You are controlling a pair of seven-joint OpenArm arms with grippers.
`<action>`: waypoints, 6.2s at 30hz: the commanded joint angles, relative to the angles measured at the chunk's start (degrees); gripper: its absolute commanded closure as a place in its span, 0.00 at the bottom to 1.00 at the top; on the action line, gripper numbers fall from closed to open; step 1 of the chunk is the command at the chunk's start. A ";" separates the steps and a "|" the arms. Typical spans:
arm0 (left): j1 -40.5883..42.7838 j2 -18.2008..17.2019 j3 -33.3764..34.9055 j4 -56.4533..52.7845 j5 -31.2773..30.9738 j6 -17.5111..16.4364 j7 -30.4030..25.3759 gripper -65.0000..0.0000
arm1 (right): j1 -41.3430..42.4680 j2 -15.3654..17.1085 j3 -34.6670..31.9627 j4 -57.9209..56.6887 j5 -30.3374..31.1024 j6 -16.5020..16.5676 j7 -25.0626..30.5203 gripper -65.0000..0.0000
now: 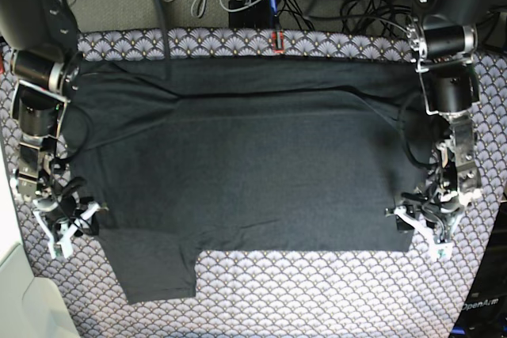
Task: Fold the T-shirt properly
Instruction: 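Release the edge and move both grippers along the shirt's sides toward the hem, then grasp the shirt's side edges with both grippers near the hem, then lift the hem edge with both grippers and pull it toward the collar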
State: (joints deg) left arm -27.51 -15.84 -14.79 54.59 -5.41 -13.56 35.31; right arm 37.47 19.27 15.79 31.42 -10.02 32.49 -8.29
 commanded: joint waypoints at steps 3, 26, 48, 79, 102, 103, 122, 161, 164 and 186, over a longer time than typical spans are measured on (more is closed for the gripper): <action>-1.55 -0.65 -0.20 -0.83 -0.17 -0.02 -4.23 0.41 | 1.78 1.17 0.08 -2.72 0.75 -4.40 5.00 0.64; 1.53 -0.56 -0.20 -2.06 -0.70 -0.02 -5.64 0.41 | 0.72 0.47 0.08 -12.47 0.75 -13.72 10.89 0.64; 0.91 -0.47 -0.29 -2.32 -0.70 -0.02 -5.73 0.41 | -5.34 0.47 -3.09 -2.54 0.83 -13.37 7.81 1.00; -11.22 -0.47 0.24 -29.84 -0.17 4.29 -27.88 0.41 | -12.11 -1.46 -3.53 10.38 0.83 -10.56 7.64 1.00; -9.20 -0.47 -0.20 -33.44 -0.79 4.20 -28.15 0.43 | -11.94 -1.46 -3.53 10.38 0.83 -10.56 6.40 1.00; -9.20 -0.47 -0.20 -33.44 -0.79 4.11 -28.15 0.47 | -11.85 -1.46 -3.53 10.38 0.83 -10.56 5.88 1.00; -9.02 -0.47 0.24 -27.29 -0.70 4.20 -27.53 1.00 | -11.06 -1.38 -3.18 10.47 0.83 -7.66 5.35 1.00; -0.23 -0.65 -3.19 -10.50 -0.88 4.02 -20.85 1.00 | -18.26 1.79 -1.24 25.77 8.48 -7.30 3.15 1.00; -0.23 -0.56 -3.28 -10.50 -0.88 4.02 -20.85 1.00 | -18.26 1.79 -1.24 25.77 8.75 -7.30 3.24 1.00; 0.21 -1.00 -3.54 -1.01 -0.88 3.94 -14.17 1.00 | -18.62 1.26 4.38 26.21 8.83 -7.30 3.68 1.00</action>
State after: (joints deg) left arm -25.56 -15.99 -18.06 52.38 -6.20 -9.89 22.74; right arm 17.45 19.33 19.86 56.36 -2.04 25.52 -6.22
